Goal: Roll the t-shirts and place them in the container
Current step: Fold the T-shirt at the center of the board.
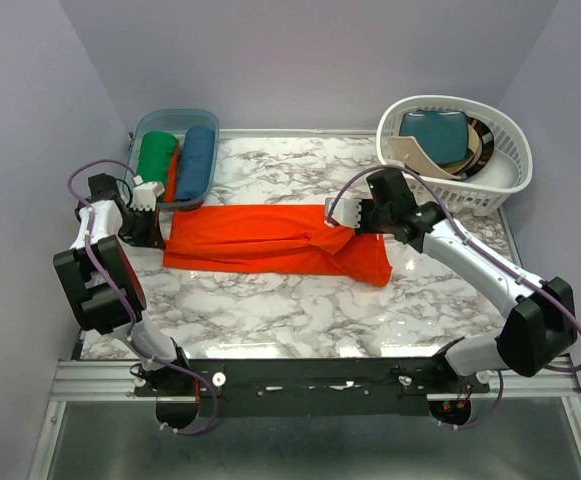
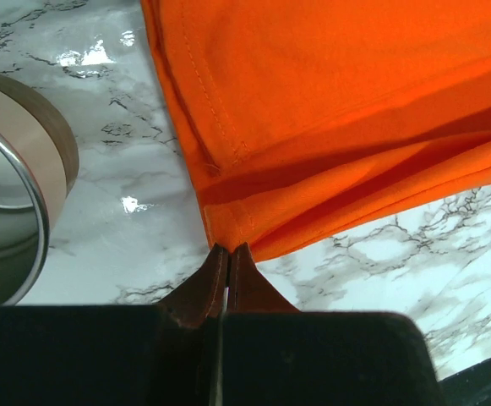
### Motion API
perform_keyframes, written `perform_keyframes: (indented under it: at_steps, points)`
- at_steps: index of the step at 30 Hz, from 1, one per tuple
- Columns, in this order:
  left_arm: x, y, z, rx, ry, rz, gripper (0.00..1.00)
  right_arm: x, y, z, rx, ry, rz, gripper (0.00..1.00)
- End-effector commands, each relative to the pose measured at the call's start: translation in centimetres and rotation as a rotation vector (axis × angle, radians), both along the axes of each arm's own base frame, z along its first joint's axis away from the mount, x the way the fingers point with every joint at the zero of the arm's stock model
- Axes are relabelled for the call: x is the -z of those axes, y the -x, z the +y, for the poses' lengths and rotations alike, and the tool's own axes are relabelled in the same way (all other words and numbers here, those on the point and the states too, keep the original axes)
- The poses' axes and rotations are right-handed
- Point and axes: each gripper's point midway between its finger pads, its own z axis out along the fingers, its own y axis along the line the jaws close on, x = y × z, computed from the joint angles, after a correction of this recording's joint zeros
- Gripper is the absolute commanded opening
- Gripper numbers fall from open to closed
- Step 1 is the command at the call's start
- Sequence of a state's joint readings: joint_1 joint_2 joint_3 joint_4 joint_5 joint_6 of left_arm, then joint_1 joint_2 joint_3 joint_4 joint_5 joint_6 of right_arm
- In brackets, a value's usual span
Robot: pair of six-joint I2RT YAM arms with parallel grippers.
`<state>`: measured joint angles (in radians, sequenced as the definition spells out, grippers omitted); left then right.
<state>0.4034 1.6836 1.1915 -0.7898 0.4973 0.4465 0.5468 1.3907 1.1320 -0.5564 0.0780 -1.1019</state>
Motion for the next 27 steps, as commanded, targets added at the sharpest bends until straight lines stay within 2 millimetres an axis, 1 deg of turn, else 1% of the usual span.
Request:
perform_keyframes:
  at_steps: [1,3,11,14,18,21,24,27]
  points:
    - [0.4,-1.4,0.8,-0.038,-0.036,-0.005,0.0,-0.4,-2.1,0.9,-0.069,0.007,-0.044,0.01]
    - [0.6,-1.7,0.8,-0.043,-0.033,0.003,0.0,0.2,-2.6,0.8,-0.074,0.019,-0.037,0.01]
    - [0.5,-2.1,1.0,-0.068,-0.037,-0.001,0.0,1.2,-4.6,0.8,-0.07,0.024,-0.029,0.01]
    - [0.8,-2.1,0.9,-0.073,-0.031,0.01,0.01,1.4,-5.2,0.9,-0.07,0.022,-0.028,0.01]
    - [0.7,-2.4,1.0,-0.088,-0.037,0.003,0.01,2.2,-5.8,0.9,-0.074,0.035,-0.022,0.01]
    - [0.6,-2.6,1.1,-0.1,-0.036,0.0,0.01,2.7,-6.3,1.1,-0.08,0.042,-0.024,0.01]
    - [0.6,-2.9,1.0,-0.105,-0.036,-0.01,0.02,3.3,-6.8,1.9,-0.103,0.027,-0.014,0.01]
    - [0.7,-3.1,0.7,-0.105,-0.031,-0.001,0.03,3.2,-7.4,2.1,-0.094,0.02,-0.014,0.01]
